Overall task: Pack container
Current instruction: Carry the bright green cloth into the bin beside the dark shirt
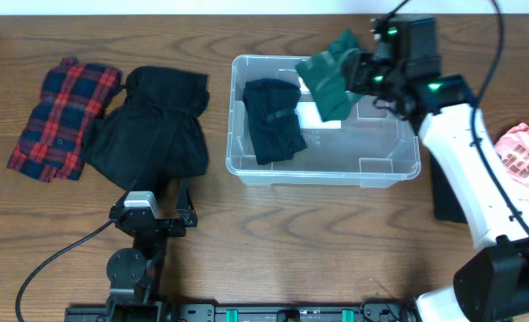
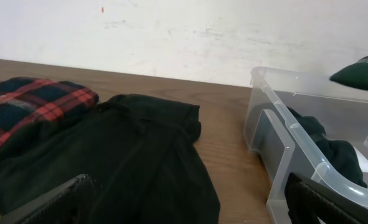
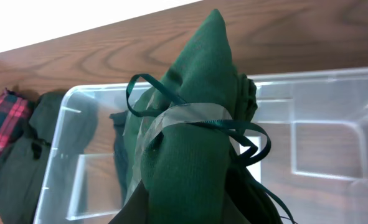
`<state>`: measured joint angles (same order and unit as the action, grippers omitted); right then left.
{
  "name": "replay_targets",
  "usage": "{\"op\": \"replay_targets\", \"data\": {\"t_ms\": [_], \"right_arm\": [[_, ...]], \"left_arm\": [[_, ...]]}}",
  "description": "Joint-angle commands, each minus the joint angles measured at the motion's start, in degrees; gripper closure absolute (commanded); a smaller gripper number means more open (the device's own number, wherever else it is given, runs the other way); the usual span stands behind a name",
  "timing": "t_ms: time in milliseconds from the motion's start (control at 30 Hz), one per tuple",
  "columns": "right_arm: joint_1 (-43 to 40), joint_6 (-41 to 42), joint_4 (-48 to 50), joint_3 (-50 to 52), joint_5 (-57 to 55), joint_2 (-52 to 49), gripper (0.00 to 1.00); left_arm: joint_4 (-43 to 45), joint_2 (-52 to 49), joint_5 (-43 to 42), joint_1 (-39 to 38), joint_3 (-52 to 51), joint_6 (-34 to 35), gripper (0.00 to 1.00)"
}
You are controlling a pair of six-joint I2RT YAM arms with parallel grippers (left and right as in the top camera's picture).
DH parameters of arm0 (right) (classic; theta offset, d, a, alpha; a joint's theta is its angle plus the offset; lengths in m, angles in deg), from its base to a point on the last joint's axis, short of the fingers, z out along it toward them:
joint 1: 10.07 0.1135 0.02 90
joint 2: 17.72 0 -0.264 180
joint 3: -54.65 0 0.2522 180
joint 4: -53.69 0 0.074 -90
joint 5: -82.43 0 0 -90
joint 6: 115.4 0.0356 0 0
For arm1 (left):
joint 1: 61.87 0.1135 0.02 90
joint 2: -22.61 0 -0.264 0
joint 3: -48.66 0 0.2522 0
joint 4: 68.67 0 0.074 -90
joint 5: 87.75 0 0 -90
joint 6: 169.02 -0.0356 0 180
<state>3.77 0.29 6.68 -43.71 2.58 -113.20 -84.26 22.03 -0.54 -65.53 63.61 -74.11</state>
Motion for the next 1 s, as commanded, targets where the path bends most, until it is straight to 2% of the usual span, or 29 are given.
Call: {"op": "replay_targets", "data": {"t_ms": [0, 500, 967], "right_arm": [[3.21, 7.23, 0.22, 0.33, -9.31, -1.18, 0.99], [5.16, 16.76, -1.95, 0.37, -12.98, -9.31, 0.99], [5.42, 15.32, -2.47, 0.46, -14.64, -14.16, 0.99]], "left_arm": [[-2.03, 0.37, 0.87, -0.28, -0.96, 0.11, 0.02], [-2.03, 0.35, 0.87, -0.28, -0.96, 0.11, 0.02], [-2.03, 0.35, 0.90, -0.28, -0.96, 0.11, 0.02]]}}
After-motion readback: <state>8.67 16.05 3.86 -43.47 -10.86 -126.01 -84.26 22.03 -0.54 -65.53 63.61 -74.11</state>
